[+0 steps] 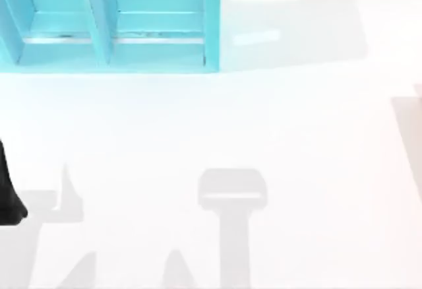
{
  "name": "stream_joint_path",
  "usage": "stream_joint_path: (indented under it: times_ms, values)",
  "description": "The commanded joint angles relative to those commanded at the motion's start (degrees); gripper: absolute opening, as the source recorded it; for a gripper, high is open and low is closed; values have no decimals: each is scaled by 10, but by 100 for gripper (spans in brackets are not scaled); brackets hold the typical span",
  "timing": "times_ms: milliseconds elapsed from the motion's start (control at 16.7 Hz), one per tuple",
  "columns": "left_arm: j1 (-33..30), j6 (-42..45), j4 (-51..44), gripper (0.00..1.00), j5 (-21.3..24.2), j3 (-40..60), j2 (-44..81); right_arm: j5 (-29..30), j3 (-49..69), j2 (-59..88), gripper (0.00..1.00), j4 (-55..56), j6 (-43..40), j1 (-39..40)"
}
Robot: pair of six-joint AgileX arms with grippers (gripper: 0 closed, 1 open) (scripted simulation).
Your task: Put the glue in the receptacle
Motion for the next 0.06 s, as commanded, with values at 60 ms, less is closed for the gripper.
stream_joint_path:
  times_ms: [60]
  values:
    - [0, 0, 0, 100, 0, 0, 0, 0, 0, 0, 100, 0, 0, 0]
